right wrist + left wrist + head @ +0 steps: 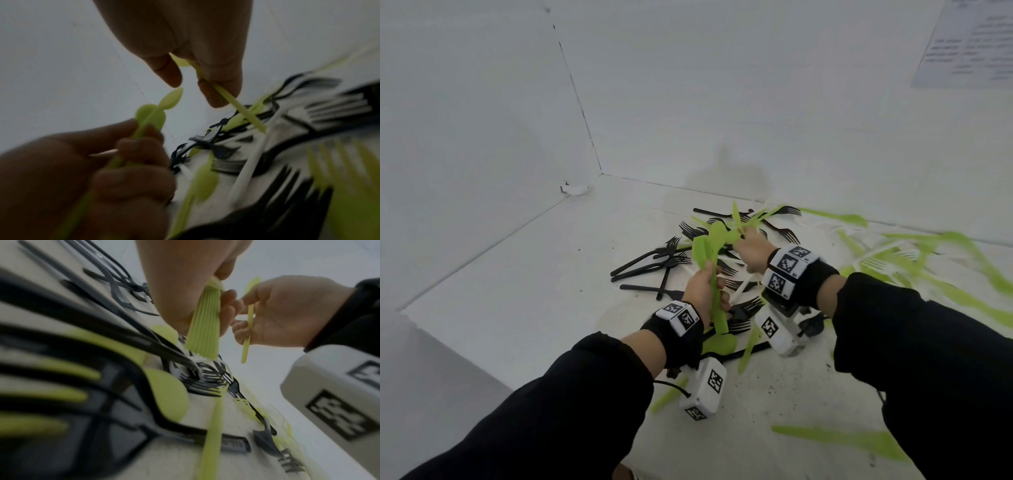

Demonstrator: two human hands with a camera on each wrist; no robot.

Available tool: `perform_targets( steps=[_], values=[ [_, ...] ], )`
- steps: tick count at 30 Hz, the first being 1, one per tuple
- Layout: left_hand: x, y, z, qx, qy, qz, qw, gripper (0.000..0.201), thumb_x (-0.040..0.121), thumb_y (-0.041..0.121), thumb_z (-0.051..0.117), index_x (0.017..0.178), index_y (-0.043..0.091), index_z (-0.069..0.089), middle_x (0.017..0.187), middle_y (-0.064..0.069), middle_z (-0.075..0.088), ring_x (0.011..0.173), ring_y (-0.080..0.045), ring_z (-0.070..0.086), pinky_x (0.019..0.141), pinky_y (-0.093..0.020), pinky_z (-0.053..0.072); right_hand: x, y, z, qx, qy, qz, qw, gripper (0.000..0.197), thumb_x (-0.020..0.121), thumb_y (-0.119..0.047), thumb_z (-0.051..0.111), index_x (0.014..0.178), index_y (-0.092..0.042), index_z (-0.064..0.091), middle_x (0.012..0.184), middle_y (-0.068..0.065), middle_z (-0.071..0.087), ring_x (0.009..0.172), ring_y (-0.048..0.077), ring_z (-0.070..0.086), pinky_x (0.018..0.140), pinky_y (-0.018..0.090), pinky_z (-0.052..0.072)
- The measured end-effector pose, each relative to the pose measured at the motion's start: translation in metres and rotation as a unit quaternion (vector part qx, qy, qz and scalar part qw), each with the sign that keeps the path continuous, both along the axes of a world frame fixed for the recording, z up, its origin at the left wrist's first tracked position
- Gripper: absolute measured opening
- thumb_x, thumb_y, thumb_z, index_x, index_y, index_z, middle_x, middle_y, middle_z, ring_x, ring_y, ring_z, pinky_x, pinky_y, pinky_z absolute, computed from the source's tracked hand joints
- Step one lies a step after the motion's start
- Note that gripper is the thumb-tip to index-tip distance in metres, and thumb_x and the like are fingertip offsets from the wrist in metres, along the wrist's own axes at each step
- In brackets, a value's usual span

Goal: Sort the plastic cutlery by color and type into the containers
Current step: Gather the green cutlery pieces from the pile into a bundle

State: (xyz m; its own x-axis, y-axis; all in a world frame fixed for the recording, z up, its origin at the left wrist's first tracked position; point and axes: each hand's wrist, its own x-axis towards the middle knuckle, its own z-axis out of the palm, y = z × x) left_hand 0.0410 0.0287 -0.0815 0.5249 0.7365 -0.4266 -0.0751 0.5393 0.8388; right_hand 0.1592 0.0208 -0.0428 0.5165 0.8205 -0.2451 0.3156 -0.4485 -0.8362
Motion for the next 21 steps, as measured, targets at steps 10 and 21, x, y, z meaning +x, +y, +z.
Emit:
perform_targets(
  steps=[10, 21],
  values=[
    [0.01, -0.005, -0.002, -0.022, -0.027, -0.025, 0.999, 0.036, 0.1, 0.038, 0.033, 0.086, 0.014, 0.056, 0.062, -0.003, 0.044, 0.032, -0.014, 0.04, 0.039, -0.014, 0.036, -0.017, -0.019, -0.016, 0.085, 0.027, 0.032, 0.996, 0.02, 0.093, -0.017, 0.051, 0.108, -0.006, 0.057, 0.08, 0.001, 0.054, 0.074, 0.019, 0.054, 0.065, 0.025, 0.046],
    [0.016, 0.009, -0.014, 0.058, 0.019, -0.013, 0.998, 0.031, 0.103, 0.031, 0.027, 0.091, 0.013, 0.051, 0.075, -0.005, 0.048, 0.036, -0.009, 0.051, 0.046, -0.023, 0.04, -0.028, -0.019, -0.015, -0.022, -0.001, -0.035, 0.999, 0.016, 0.09, -0.011, 0.039, 0.102, -0.008, 0.049, 0.1, 0.017, 0.048, 0.095, 0.033, 0.054, 0.084, 0.046, 0.051]
  ],
)
